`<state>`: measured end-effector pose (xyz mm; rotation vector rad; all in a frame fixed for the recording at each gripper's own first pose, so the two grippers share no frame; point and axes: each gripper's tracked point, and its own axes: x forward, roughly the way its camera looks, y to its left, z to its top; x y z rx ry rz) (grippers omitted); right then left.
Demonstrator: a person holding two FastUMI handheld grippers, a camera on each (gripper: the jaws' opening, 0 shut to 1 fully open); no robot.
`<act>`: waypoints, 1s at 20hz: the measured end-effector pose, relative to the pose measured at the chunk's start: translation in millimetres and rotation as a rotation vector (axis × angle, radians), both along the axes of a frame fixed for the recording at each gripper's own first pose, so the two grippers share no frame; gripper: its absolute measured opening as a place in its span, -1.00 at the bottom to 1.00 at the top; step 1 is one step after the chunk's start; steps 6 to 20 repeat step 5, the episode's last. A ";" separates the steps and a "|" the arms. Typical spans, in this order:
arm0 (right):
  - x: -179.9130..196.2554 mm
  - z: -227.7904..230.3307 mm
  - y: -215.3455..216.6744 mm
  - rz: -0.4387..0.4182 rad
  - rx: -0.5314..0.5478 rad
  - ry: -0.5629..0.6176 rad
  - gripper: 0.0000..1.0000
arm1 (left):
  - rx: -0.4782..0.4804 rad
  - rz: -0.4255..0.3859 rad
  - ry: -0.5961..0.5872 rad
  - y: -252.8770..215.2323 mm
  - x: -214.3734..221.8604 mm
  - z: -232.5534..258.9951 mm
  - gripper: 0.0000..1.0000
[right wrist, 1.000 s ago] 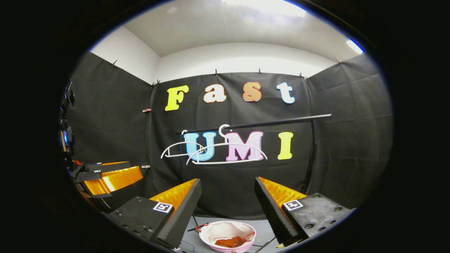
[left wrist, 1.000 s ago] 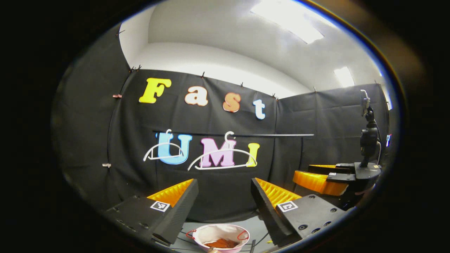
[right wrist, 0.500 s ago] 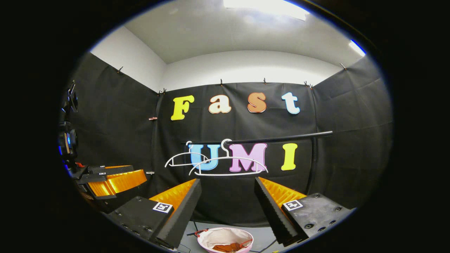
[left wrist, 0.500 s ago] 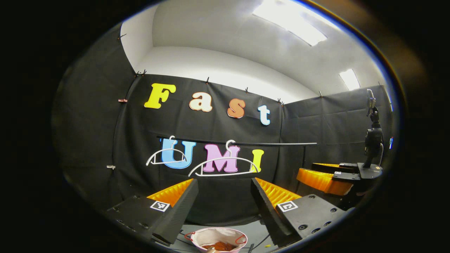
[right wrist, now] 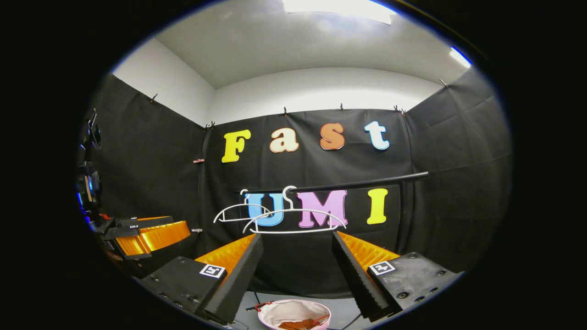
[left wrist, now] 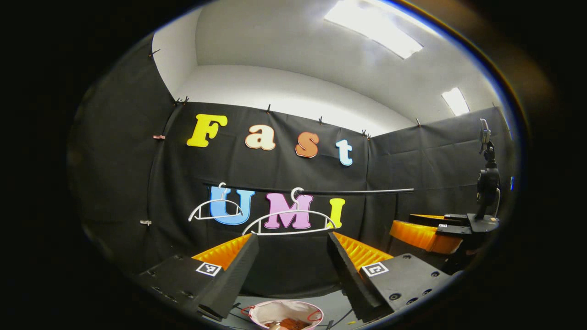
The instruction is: Grasp the clothes on the hanger with both hands and then place them into the laundry hamper below.
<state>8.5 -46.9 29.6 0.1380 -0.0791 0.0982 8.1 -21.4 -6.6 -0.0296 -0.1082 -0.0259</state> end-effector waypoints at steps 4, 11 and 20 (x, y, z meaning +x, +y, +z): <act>1.3 1.3 -1.1 0.000 -0.001 0.006 1.00 | 0.002 0.000 0.009 -0.1 4.7 -0.6 0.91; 2.0 0.2 -0.8 0.000 0.000 0.009 1.00 | 0.004 0.001 0.012 0.1 4.3 -1.1 0.91; 2.0 0.2 -0.8 0.000 0.000 0.009 1.00 | 0.004 0.001 0.012 0.1 4.3 -1.1 0.91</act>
